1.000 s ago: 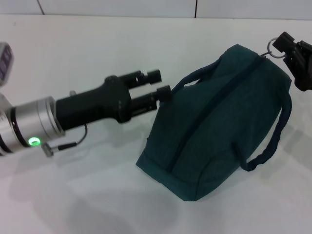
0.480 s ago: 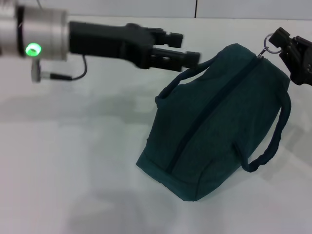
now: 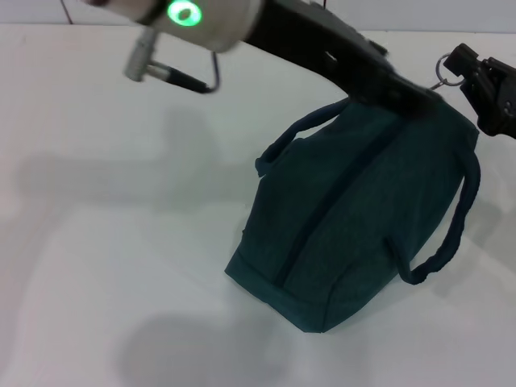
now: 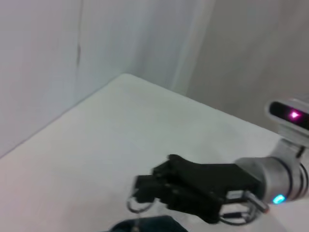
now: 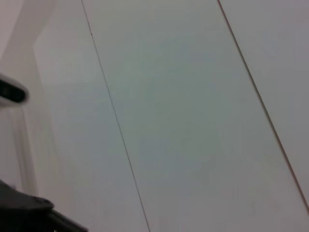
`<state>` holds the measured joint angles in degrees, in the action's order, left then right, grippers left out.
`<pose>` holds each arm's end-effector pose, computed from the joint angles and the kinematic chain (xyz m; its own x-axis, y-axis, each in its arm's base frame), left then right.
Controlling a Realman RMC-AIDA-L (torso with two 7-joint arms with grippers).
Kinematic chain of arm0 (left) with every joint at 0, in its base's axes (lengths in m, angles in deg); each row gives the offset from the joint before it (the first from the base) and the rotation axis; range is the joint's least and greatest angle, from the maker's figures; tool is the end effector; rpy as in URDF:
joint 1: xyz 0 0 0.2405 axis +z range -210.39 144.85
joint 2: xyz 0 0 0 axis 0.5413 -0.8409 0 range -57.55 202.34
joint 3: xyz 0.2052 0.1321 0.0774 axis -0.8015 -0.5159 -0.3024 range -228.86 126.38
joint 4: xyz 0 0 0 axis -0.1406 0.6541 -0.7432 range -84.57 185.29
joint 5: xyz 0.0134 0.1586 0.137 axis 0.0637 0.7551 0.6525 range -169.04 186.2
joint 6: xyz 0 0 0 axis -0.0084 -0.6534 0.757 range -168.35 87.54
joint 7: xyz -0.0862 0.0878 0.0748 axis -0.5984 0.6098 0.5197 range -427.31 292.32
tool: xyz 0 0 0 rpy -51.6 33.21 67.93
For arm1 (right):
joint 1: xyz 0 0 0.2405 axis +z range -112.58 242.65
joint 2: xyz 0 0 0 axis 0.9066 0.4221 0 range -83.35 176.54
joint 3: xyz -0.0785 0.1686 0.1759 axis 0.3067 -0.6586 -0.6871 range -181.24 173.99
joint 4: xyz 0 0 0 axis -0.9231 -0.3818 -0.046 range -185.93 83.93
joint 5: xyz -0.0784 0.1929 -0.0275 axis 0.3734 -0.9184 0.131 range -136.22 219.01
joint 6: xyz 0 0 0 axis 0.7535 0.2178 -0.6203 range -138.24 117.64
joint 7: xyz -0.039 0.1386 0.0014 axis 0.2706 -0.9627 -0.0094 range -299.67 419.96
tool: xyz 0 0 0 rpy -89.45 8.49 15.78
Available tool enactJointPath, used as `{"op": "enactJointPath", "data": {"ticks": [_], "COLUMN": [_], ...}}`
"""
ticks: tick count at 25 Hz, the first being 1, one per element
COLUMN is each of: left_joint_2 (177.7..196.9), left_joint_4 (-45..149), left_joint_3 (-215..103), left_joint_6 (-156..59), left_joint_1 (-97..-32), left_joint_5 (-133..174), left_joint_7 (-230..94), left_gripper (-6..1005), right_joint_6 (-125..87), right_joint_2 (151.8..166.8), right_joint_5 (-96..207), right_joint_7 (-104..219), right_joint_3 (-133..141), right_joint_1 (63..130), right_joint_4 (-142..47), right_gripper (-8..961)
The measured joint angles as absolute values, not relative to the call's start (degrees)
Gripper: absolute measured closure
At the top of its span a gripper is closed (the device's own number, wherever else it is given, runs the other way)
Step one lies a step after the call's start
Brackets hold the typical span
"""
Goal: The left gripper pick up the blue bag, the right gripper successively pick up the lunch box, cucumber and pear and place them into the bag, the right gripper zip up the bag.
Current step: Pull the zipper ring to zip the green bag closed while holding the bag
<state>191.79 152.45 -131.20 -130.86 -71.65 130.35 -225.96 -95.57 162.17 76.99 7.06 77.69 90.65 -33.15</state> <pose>-0.0134 0.3167 0.0283 0.8994 0.3883 0.2006 0.4205 -0.8939 -0.1552 0.2474 0.3289 0.0042 0.4196 -0.0215 -0.9074 -0.5865 -0.7694 -0.2530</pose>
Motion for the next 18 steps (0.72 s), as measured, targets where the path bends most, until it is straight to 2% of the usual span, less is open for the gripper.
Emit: {"op": "enactJointPath", "data": {"ticks": [8,18], "left_joint_2": [192.15,192.19], "left_joint_4": [153.68,153.23], "left_joint_3": [-140.59,-146.25], "left_joint_6": [-130.13,-128.48], "left_joint_1": [-72.86,-72.62], "left_joint_5": [137.58,144.42], "left_joint_7": [-232.26,-234.78], "left_gripper": [167,234], "right_joint_6": [-95.28,-95.2], "right_joint_2": [162.35,162.34], "right_joint_5": [76.98,76.99], "right_joint_7": [7.01,6.86], "right_joint_3": [77.67,77.75], "right_joint_1": [90.87,90.9], "right_joint_4": [-33.15,-33.16], "right_gripper": [935,935]}}
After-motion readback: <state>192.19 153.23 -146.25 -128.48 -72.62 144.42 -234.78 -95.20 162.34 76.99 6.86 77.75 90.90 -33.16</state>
